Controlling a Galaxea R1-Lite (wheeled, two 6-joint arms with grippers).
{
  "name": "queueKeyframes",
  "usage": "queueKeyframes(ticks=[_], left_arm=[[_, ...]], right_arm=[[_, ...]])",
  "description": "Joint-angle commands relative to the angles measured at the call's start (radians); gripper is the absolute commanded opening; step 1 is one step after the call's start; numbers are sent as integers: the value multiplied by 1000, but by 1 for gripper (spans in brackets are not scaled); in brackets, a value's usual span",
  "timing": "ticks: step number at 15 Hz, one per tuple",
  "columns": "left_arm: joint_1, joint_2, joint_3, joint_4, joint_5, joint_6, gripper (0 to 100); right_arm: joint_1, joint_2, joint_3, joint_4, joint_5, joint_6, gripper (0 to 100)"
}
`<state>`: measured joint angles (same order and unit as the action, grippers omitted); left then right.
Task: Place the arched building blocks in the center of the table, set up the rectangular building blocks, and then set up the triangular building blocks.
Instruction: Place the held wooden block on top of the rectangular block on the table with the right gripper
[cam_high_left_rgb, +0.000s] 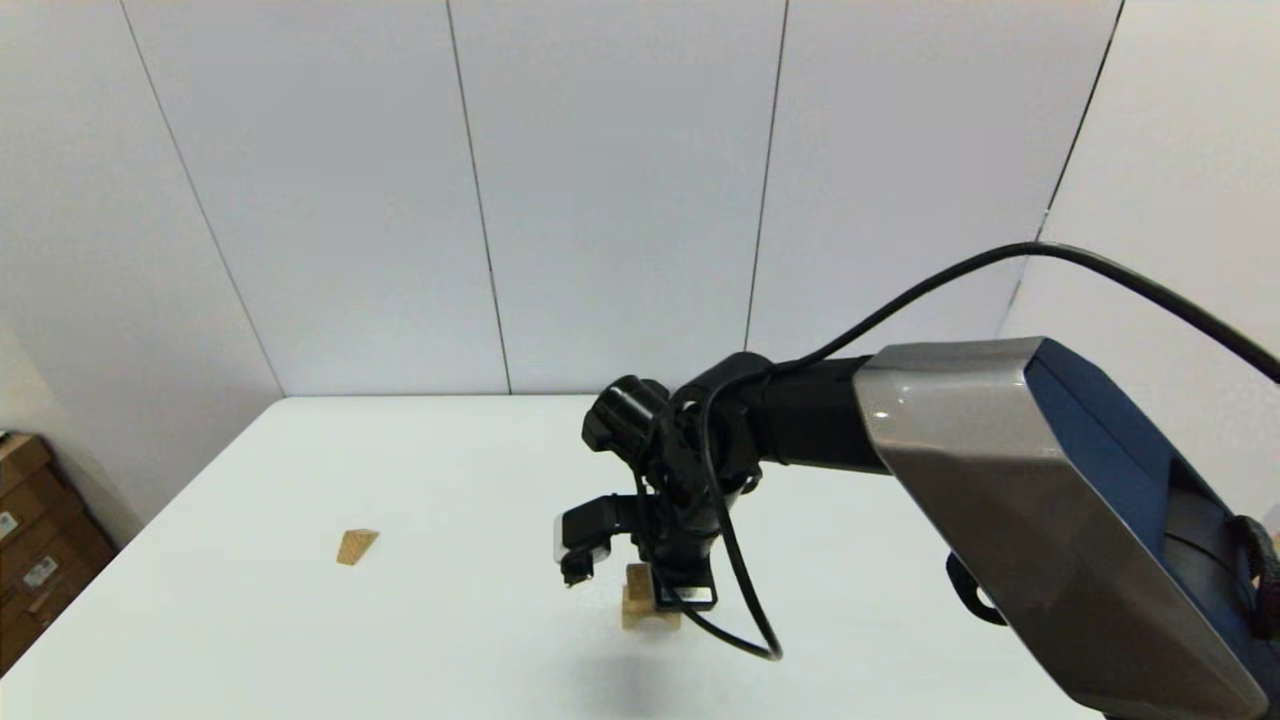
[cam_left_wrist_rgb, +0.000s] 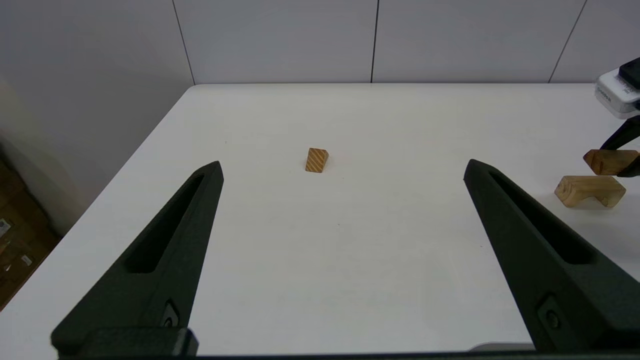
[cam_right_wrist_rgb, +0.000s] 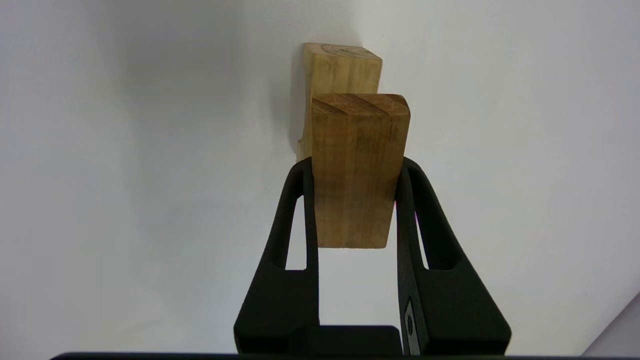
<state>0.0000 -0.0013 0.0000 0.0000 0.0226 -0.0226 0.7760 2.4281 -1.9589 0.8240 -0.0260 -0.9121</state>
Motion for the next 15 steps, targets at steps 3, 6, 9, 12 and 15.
queueKeyframes(ticks=[3,6,9,12,15], left_arm=[[0,1,0,0,0,0,100],[0,1,0,0,0,0,100],[0,1,0,0,0,0,100],[0,1,0,0,0,0,100],[0,1,0,0,0,0,100]], right_arm=[[2,8,-1,3,6,-11,0],[5,9,-1,3,8,-11,0],[14,17,-1,-2,8,-10,0],[19,23,-1,-5,9,-7,0],[20,26,-1,-19,9,-7,0]])
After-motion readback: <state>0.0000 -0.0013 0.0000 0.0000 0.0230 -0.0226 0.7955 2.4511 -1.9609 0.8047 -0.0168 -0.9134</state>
